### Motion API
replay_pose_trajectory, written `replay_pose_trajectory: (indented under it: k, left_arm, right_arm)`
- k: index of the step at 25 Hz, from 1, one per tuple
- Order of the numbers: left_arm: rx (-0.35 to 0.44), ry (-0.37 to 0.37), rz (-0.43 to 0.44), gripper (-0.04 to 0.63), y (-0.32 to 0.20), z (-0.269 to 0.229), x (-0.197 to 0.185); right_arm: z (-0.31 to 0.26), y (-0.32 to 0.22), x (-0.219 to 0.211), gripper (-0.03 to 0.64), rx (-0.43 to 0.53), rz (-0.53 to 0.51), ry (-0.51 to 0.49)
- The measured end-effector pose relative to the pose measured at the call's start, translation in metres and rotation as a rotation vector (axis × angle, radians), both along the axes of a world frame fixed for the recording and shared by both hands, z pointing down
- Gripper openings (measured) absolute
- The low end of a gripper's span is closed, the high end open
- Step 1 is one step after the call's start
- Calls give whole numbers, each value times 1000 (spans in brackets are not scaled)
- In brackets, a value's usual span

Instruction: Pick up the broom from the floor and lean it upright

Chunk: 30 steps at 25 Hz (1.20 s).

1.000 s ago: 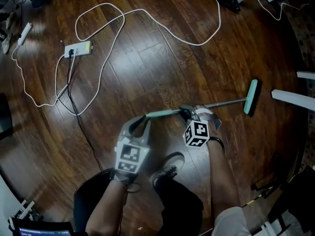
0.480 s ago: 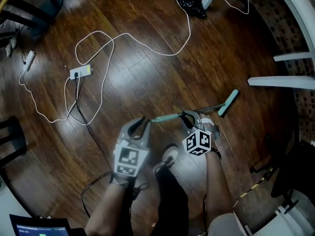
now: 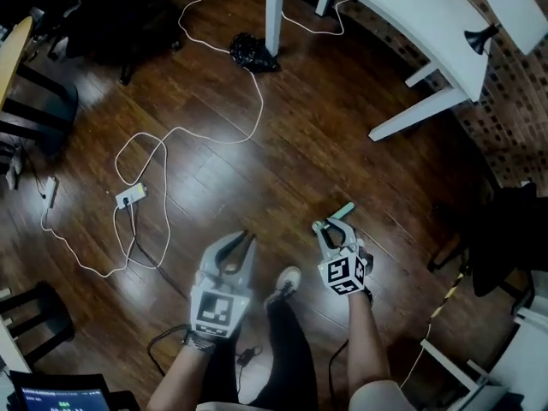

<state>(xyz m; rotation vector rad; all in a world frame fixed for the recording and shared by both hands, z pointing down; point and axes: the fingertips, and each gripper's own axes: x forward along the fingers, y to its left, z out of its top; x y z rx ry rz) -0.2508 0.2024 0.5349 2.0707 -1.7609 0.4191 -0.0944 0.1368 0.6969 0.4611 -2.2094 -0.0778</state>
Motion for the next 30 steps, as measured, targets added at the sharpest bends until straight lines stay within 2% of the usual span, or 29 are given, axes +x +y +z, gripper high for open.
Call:
replay_pose_trajectory:
  k: [6,11,14,16,21,25,30]
  left_arm:
    - [69,-25,171,35,-17,-72,62]
    - [105,-45,277,35,-11,-124,102]
    - [120,-39,316,35,-4,-150,119]
    - [127,-19,330,35,2,-165,130]
    - [141,-41,403,35,14,-188,152]
    - [132,-47,429,35,14,-185,166]
    - [101,-79,435,35,-12,-163,187]
  right_arm:
    - [-58,22,76,94,-24,231,-62]
    - [-126,36,127,92,-31,501,-227]
    - [-171,45,144,92,-14,622,-311]
    - [-200,53,154,92,7,674,-349]
    - [-255,70,184,91,73,782,-396]
    - [-261,79,215,91,99,855,-395]
    - [-258,62,238,91,113,891,-421]
